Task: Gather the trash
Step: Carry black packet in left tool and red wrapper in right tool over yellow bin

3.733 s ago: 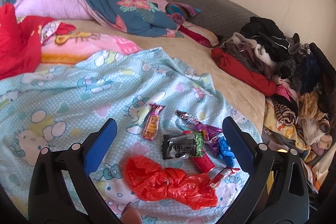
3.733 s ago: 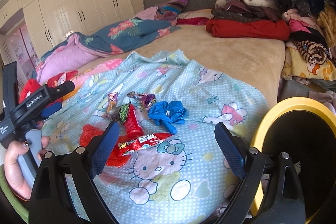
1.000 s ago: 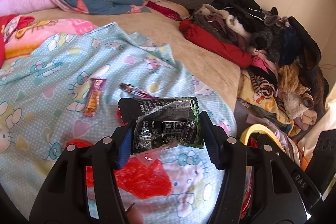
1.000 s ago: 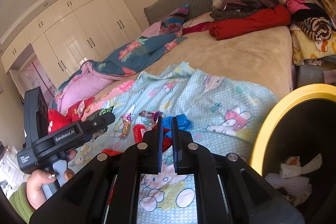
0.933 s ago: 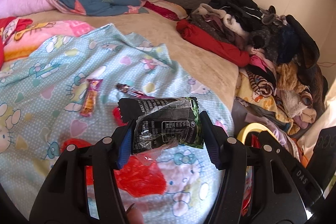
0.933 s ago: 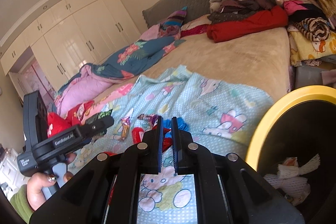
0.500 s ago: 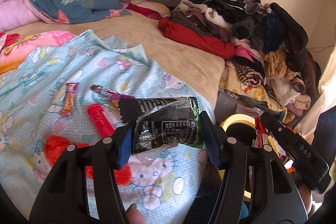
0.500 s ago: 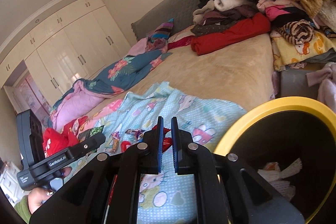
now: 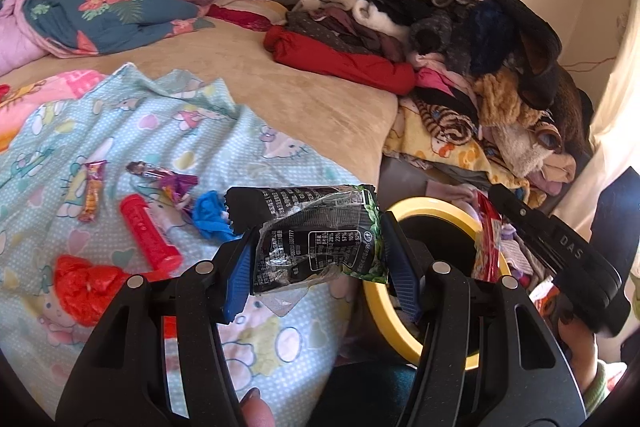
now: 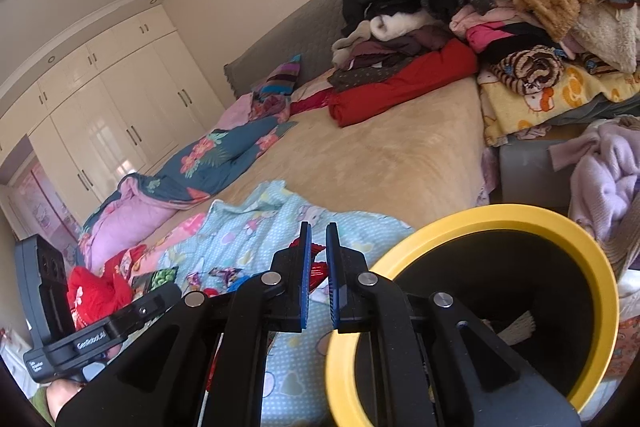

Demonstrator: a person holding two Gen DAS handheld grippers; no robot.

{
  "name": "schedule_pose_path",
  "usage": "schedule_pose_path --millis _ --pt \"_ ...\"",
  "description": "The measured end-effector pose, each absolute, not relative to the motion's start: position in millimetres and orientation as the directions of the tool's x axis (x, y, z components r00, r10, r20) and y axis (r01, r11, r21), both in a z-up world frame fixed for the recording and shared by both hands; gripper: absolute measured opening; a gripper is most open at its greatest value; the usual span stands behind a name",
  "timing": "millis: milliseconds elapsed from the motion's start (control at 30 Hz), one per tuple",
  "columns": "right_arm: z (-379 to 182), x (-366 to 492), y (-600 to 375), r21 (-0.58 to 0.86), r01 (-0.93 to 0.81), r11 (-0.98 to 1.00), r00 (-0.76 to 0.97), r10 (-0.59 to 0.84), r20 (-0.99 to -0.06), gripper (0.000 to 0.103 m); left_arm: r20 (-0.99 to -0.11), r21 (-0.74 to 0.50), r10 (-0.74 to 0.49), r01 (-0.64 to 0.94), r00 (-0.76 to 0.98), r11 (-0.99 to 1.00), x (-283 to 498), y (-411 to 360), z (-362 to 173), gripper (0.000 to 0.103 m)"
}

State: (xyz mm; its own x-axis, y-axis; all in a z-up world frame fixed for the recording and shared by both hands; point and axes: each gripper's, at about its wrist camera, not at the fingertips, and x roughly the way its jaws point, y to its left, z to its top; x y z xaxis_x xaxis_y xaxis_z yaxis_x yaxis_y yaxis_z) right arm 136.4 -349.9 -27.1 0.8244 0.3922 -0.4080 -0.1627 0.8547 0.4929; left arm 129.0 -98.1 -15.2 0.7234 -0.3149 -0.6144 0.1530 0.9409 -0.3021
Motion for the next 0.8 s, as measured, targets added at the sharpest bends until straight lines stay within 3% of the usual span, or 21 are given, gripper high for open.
schedule_pose_path --millis 800 --pt "-31 129 -414 0.452 -0.015 0.892 0.879 0.227 -0.419 0.008 -0.642 -0.268 -0.391 0.285 0.659 0.920 121 -159 -27 0.050"
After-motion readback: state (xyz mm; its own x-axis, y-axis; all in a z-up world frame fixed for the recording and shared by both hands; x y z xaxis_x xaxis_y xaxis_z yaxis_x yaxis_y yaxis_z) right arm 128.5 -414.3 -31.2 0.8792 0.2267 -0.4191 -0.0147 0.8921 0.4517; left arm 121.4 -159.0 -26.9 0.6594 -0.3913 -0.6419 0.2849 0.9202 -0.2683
